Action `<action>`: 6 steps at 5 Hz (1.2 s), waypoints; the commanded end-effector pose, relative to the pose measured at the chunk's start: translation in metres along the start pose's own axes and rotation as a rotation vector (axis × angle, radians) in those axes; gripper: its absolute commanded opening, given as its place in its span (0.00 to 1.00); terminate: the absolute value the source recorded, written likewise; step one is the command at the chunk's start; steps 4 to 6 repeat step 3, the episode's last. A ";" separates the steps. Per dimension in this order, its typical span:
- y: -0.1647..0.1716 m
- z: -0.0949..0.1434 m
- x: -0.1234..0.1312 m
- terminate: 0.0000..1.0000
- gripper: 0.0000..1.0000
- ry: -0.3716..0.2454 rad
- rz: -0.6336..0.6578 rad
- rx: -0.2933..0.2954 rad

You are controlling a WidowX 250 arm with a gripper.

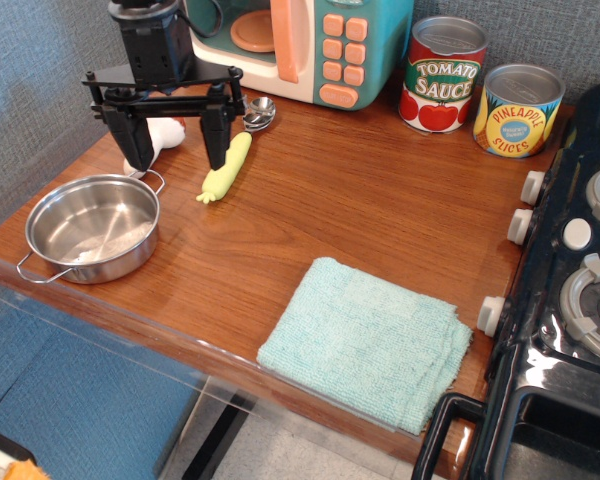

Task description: Move the pot to the front left corner of the table

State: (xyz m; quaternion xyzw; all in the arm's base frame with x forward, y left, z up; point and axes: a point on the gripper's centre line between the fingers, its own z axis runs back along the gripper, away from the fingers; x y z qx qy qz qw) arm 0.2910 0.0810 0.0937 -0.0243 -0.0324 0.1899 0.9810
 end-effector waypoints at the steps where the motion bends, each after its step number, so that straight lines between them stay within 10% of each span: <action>1: -0.010 0.018 -0.004 0.00 1.00 -0.180 -0.142 0.130; 2: -0.010 0.018 -0.004 0.00 1.00 -0.180 -0.142 0.130; 3: -0.010 0.018 -0.004 1.00 1.00 -0.180 -0.142 0.130; 6: -0.010 0.018 -0.004 1.00 1.00 -0.180 -0.142 0.130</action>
